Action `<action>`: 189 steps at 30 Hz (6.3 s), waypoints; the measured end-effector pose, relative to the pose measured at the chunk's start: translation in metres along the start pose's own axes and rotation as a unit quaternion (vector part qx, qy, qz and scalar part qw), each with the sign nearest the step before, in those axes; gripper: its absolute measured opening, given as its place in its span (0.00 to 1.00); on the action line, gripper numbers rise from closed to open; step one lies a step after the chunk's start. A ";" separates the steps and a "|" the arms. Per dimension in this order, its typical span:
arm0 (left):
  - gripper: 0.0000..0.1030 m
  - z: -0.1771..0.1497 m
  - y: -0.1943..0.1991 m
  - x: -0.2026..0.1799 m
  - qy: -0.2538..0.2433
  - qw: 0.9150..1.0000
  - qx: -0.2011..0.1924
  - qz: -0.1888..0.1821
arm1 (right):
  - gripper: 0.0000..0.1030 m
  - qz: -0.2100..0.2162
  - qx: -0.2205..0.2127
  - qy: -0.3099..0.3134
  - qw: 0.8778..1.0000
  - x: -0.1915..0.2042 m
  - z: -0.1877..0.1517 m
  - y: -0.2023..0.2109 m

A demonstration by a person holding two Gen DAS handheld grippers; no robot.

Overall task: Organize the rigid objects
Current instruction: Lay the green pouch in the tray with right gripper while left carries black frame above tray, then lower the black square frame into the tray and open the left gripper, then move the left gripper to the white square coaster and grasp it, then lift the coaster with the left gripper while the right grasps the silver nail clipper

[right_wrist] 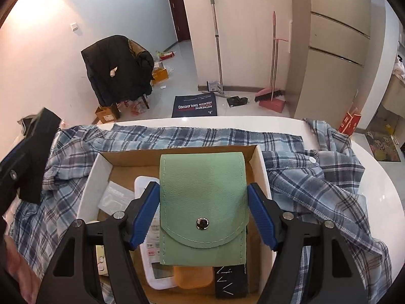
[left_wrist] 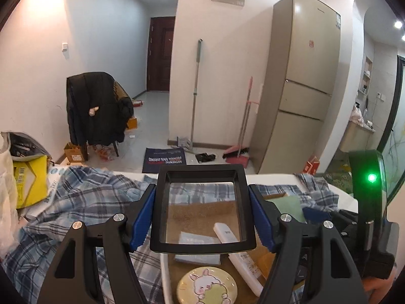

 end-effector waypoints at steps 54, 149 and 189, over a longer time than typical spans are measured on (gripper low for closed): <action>0.87 -0.021 -0.034 -0.001 -0.036 0.998 0.035 0.026 | 0.84 0.013 -0.022 -0.064 0.998 -0.037 0.005 0.021; 0.51 -0.194 0.045 -0.063 -0.033 0.957 0.281 0.060 | 0.98 -0.166 -0.169 0.014 0.971 -0.044 -0.146 0.196; 0.44 -0.110 0.113 0.003 -0.018 0.999 -0.036 -0.036 | 0.42 0.009 0.052 -0.020 0.998 -0.007 -0.111 0.094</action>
Point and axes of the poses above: each gripper's, at about its wrist camera, not at the fingertips, and y roughly against the way its jaws point, x to its left, z to its top, the point moved 3 cm from there along -y, roughly the way its jaws point, and after that the axes turned 12 degrees about y, right-handed, at the moved point
